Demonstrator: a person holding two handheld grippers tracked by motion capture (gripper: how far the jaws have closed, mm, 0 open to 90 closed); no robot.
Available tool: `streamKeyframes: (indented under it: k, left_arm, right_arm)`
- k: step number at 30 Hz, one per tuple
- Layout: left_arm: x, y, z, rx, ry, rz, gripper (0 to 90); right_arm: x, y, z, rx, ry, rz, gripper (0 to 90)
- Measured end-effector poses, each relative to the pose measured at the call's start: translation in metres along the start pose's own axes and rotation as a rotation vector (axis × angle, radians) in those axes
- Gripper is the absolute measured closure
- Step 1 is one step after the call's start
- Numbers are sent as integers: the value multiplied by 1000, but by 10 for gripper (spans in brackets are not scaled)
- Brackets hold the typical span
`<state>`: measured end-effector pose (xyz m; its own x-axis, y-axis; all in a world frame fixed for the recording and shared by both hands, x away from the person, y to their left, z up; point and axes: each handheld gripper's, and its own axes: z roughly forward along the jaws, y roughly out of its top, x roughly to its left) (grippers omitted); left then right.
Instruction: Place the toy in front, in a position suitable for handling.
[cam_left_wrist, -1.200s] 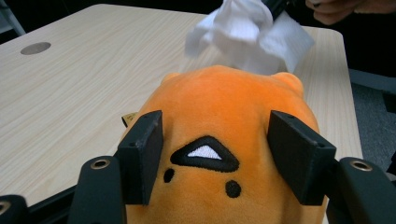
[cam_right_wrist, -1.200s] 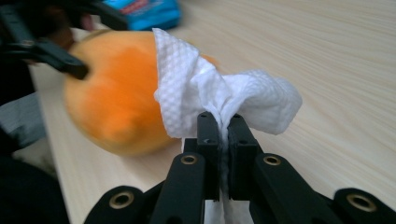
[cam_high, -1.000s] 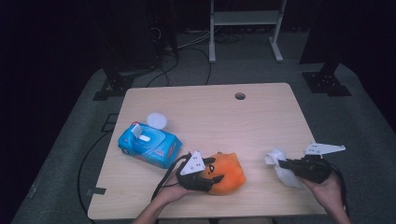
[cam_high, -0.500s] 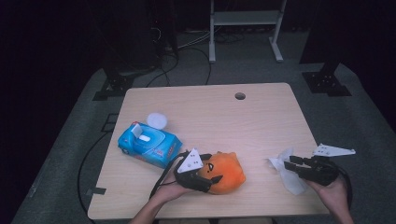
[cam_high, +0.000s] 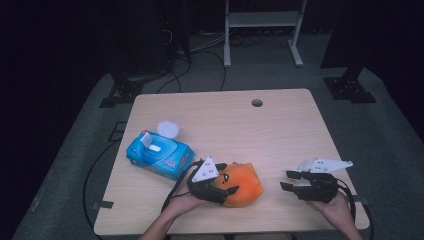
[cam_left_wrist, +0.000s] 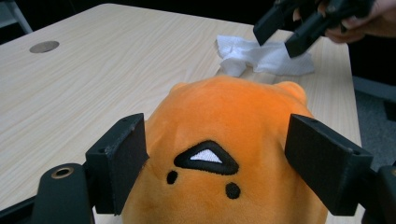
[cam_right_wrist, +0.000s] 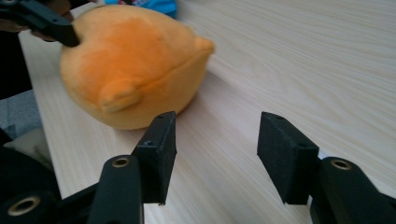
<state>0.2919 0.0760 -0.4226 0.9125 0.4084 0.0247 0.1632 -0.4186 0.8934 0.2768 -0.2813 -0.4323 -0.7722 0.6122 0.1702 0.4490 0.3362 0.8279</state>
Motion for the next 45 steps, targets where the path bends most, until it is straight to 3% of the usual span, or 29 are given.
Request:
streamKeyframes:
  k: [10, 13, 18, 24, 32, 35, 37, 39, 40, 42, 45]
  left_arm:
    - [2, 2, 11, 26, -60, -41, 265]
    - [1, -1, 14, 62, -43, -31, 318]
    - [-2, 3, 14, 104, -10, -12, 488]
    - [-4, 7, 11, 45, -15, -16, 599]
    - [8, 10, 17, -7, 53, -13, 601]
    - [15, 14, 20, -50, 113, 16, 596]
    - [20, 13, 23, -66, 144, 13, 581]
    - [22, 12, 24, -65, 152, 6, 543]
    - [24, 5, 29, -34, 147, -2, 509]
    - [25, 2, 28, -50, 136, -31, 473]
    - [25, 5, 22, -58, 144, -32, 346]
  right_arm:
    - [14, 4, 15, 22, 60, -38, 438]
    - [16, 4, 16, 28, 64, -41, 436]
    - [16, 4, 16, 27, 59, -42, 429]
    - [16, 6, 11, 4, 52, -36, 427]
    - [10, 5, 7, -23, 43, -11, 425]
    - [10, 5, 8, -18, 43, -6, 425]
    - [11, 5, 10, -13, 44, -10, 425]
    - [11, 5, 11, -10, 45, -12, 424]
    - [11, 4, 12, -3, 47, -14, 424]
    - [11, 4, 12, 5, 49, -12, 422]
    - [9, 3, 12, -1, 46, -2, 412]
